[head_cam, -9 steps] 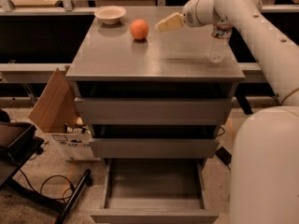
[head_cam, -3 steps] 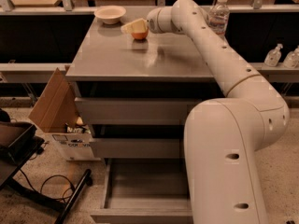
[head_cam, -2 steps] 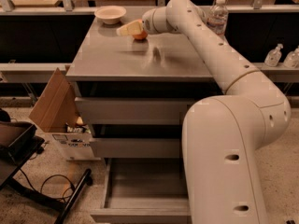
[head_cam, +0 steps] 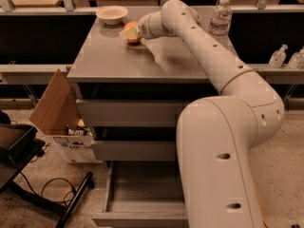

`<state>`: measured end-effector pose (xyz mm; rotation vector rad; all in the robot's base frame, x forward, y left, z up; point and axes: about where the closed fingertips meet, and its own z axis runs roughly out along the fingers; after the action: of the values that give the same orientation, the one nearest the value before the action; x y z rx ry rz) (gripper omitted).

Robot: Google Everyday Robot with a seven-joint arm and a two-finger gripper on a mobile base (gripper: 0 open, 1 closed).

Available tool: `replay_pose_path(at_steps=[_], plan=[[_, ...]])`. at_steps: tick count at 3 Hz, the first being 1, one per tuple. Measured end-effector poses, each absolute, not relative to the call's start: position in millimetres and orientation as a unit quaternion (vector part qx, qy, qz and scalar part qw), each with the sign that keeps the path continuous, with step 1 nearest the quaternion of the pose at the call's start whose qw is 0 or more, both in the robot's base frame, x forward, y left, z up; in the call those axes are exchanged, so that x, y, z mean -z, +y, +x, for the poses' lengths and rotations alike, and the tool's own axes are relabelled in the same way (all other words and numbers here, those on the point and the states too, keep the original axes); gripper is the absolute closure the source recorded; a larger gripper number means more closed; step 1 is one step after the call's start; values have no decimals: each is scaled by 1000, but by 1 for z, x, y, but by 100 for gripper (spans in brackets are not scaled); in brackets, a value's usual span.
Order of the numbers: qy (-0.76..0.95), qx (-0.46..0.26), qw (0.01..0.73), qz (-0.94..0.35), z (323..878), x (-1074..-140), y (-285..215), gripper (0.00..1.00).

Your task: Place orange into bottom drawer

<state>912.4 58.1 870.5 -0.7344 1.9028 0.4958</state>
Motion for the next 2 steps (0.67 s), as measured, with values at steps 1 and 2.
replay_pose_path(at_steps=[1,2], plan=[[795,-196,485,-306,918,-853,63,62],[795,-198,484,-307,918,-851,66,85]])
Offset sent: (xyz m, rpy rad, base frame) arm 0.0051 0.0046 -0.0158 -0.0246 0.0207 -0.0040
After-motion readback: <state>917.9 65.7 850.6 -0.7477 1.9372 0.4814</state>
